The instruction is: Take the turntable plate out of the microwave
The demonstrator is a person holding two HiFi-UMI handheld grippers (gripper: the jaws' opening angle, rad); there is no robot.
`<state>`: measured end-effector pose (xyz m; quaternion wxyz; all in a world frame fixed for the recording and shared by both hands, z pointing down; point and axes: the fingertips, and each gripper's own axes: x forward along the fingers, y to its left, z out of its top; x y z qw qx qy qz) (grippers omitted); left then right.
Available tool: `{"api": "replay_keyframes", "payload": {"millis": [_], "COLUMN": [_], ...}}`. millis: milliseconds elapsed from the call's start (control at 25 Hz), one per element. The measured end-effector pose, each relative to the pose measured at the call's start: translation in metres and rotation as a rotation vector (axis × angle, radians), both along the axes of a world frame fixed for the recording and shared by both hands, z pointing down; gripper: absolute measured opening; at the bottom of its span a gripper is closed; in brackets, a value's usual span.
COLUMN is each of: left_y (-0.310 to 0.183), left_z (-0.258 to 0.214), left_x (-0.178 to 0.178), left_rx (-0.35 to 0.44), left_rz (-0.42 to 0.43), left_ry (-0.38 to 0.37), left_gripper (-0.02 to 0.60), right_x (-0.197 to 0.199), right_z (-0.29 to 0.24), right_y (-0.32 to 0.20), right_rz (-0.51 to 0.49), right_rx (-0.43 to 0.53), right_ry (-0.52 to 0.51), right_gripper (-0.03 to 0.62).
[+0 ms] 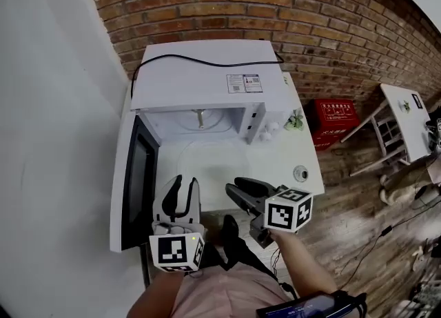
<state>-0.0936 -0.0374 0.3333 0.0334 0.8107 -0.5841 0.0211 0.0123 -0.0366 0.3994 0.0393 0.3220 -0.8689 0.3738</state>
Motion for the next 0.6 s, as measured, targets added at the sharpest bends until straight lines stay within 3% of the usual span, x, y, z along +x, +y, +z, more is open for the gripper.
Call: {"api": "replay_keyframes", "payload": {"millis": [120, 280, 440, 600], "left_y": [-0.005, -0.005, -0.004, -0.003], "left_z": [-0.021, -0.048, -0.071, -0.080], "left_x": [-0.001, 0.000, 0.005, 0.009], "left_rx": [0.030, 0.069, 0.109, 0.131], "left_rz": [-0.019, -0.036, -0.032, -0.019], "left_ry": [-0.025, -0.018, -0.010, -0.002], "left_gripper": [0.095, 0.036, 0.008, 0.006], "right_x": [0.003, 0.006, 0.007, 0.008], "right_z": [-0.045, -0.093, -0.118, -0.125], "right_y": [-0.008, -0.005, -0.001, 0.004], "right_rz": [0.156, 0.262, 0.304, 0.321], "right_rx": [0.227, 0.449, 0.564, 0.614], "right_ry": [0.048, 0.131, 0.193, 0.222], "right_gripper": [0.116, 0.005, 0.005, 0.005]}}
